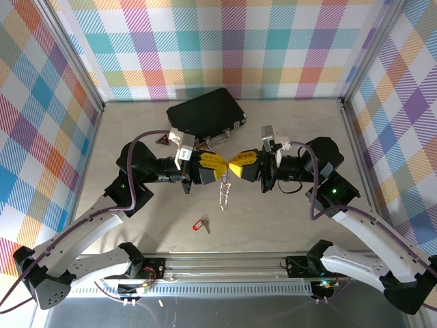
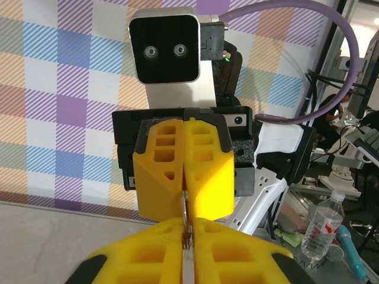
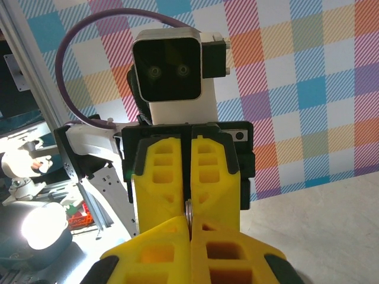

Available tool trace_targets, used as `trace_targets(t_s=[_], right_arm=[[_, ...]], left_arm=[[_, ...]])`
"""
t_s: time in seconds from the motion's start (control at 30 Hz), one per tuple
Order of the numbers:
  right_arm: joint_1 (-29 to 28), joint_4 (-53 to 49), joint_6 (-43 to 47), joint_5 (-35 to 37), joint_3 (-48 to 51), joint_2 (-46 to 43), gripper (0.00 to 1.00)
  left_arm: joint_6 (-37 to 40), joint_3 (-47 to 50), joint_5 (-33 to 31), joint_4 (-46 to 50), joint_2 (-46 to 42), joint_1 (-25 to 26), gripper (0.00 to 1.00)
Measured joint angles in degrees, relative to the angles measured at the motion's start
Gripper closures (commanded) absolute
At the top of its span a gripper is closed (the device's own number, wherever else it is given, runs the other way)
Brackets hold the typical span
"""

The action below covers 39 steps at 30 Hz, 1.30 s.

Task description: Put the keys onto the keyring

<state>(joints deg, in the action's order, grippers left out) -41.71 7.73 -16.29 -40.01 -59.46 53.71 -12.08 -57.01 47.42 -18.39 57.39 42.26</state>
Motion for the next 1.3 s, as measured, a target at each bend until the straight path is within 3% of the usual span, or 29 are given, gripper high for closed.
trace_targets(t_s=[0.13, 0.83, 1.03, 1.3], right_arm=[[0.0, 0.1, 0.0, -0.2, 0.0, 0.0, 1.0], [0.0, -3.0, 2.1, -0.3, 0.2, 0.0, 1.0], [-0.3, -5.8, 3.7, 0.5, 0.1, -0.3, 0.68], [-0.3, -25.0, 15.8, 5.1, -9.4, -0.9, 0.6]], left_arm=[[0.2, 0.0, 0.0, 0.0, 0.0, 0.0, 1.0], [7.5, -0.2, -0.6, 6.5, -1.5, 0.0, 1.0], [10.0, -0.2, -1.2, 9.4, -2.0, 0.0, 1.0], [19.9, -5.2, -4.3, 23.9, -1.9, 0.0, 1.0]])
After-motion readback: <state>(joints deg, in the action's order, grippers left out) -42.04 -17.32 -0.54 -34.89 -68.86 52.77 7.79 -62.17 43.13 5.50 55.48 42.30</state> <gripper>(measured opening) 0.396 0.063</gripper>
